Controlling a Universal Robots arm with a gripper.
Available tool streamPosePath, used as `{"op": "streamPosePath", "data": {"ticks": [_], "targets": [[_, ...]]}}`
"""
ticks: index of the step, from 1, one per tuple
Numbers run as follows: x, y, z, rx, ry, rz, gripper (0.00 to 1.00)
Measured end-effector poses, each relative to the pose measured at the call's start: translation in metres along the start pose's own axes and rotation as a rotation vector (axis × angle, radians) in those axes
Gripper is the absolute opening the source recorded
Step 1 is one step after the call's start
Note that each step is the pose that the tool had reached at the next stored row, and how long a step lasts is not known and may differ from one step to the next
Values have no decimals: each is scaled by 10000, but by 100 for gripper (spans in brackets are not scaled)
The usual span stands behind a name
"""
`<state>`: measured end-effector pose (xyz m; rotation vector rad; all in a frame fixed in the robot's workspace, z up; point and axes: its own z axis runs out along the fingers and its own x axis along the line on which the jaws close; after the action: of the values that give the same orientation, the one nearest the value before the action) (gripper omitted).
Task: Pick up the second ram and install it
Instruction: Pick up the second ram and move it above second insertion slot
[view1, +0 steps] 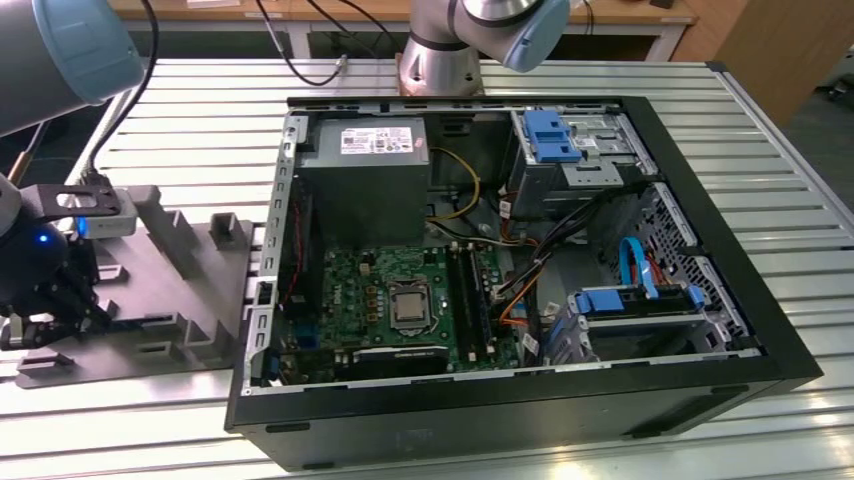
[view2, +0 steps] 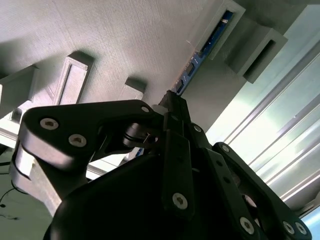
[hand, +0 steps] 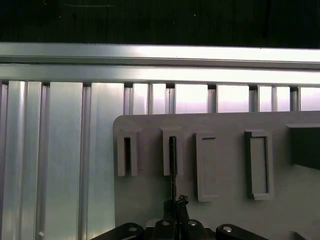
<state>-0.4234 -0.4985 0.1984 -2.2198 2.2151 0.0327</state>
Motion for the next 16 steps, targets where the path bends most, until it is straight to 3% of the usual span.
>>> {"op": "streamPosePath", "data": {"ticks": [10,16], "targets": [[0,0,-2,2,-1,42,12],[-1,0,-44,3,-2,39,12]]}}
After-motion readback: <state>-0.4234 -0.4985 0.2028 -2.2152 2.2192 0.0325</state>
